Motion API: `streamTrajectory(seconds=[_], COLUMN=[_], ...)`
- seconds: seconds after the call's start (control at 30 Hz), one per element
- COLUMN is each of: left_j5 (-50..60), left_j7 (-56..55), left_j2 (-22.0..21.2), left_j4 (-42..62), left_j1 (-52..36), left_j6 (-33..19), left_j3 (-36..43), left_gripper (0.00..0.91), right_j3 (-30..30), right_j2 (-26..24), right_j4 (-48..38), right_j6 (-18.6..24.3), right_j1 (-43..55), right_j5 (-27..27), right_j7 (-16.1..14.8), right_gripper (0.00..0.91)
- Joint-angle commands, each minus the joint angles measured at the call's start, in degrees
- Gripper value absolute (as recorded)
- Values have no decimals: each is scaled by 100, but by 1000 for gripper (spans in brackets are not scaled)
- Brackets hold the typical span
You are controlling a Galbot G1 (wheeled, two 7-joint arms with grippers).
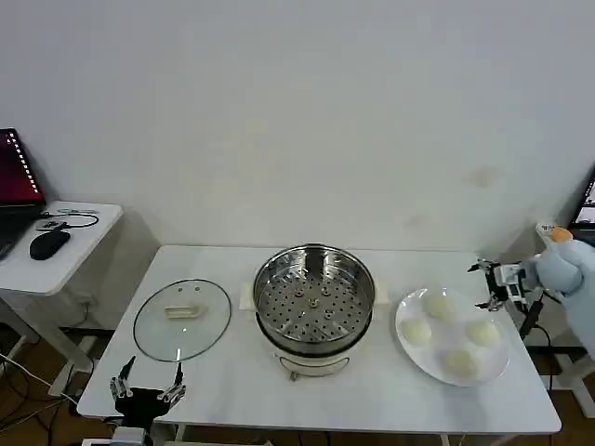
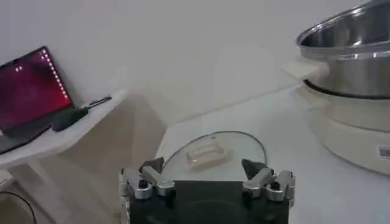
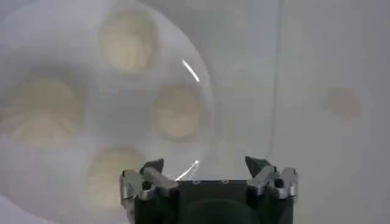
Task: Take steamed baozi put them in steamer then cover it.
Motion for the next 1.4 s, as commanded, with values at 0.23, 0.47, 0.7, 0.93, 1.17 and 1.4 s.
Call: streamTrajectory(seconds=[0.23, 0.47, 0.7, 0.93, 1.17, 1.4], left_j5=[4, 4, 11, 6, 15, 28], left_j7=[53, 57, 64, 64, 56, 55], left_j2=[23, 31, 14, -11, -35, -31], left_j4=[-10, 64, 89, 68, 45, 6], left_j1=[42, 54, 12, 5, 19, 77], left_j6=[11, -24, -7, -19, -21, -66], left_j3=[-152, -184, -171, -161, -153, -133], left_gripper=[907, 907, 907, 907, 907, 907], right_j3=[-1191, -1239, -1324, -1366, -1442, -1432], right_j2=[707, 914, 1004, 1076, 1083, 1034], right_j4=[-891, -1161, -1234, -1353, -1356, -1296], right_j6=[101, 45, 11, -56, -97, -89], right_j1=[803, 855, 841, 847, 860, 866], right_j5=[90, 65, -108, -144, -160, -54], right_j7=[-133, -41, -9, 73, 81, 92], right_gripper=[907, 907, 907, 816, 715, 574])
